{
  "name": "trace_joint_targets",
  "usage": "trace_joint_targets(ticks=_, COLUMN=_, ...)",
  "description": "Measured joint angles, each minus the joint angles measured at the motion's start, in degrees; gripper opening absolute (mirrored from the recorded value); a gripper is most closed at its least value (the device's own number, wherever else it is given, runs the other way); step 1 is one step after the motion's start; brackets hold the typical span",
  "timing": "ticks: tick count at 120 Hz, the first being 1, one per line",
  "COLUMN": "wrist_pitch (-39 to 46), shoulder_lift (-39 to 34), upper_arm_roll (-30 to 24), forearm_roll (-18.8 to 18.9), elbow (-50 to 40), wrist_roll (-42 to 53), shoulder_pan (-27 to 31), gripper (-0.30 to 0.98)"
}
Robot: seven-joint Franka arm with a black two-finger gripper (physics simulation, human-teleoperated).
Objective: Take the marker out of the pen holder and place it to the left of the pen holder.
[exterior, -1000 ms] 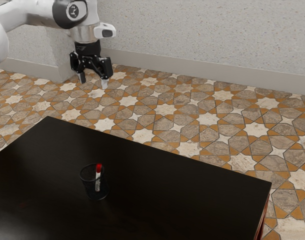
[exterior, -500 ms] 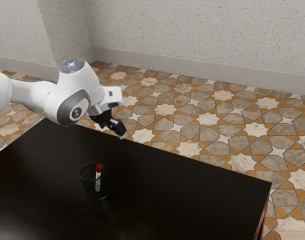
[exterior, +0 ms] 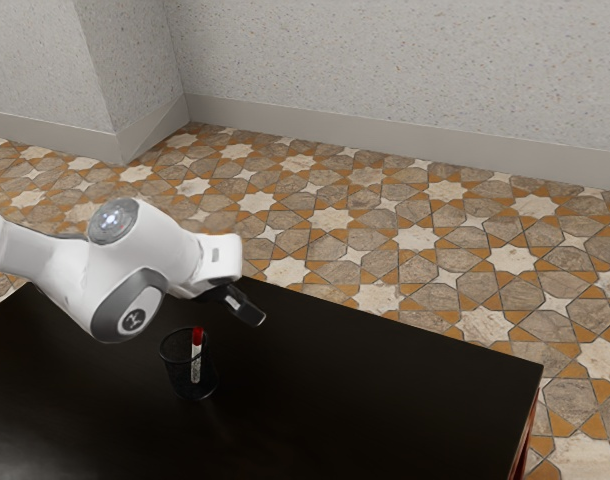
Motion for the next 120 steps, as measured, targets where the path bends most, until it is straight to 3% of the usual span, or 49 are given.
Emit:
trace_joint_targets(ticks=20, wrist_pitch=-0.48, shoulder_lift=-0.55, upper_arm_roll=0.0, forearm_roll=-0.19, elbow=-1.68, wrist_roll=0.68, shoulder_pan=1.67, gripper=0.69)
trace_joint_targets(ticks=46, wrist_pitch=-4.29, shoulder_lift=-7.81, upper_arm_roll=0.29, forearm_roll=-0.27, elbow=-7.81, wrist_roll=1.49, shoulder_pan=3.06, gripper=0.69)
trace_joint_targets(ticks=72, wrist_pitch=-7.02, shoulder_lift=-7.82, upper_arm_roll=0.99, forearm_roll=-0.34, elbow=-9.11, wrist_roll=2.03, shoulder_pan=3.06, gripper=0.67)
trace_joint_targets(ticks=120, wrist_pitch=-8.41, shoulder_lift=-7.98, upper_arm_roll=1.23, forearm_roll=-0.31, elbow=-9.0, wrist_roll=2.74, shoulder_pan=2.24, gripper=0.32)
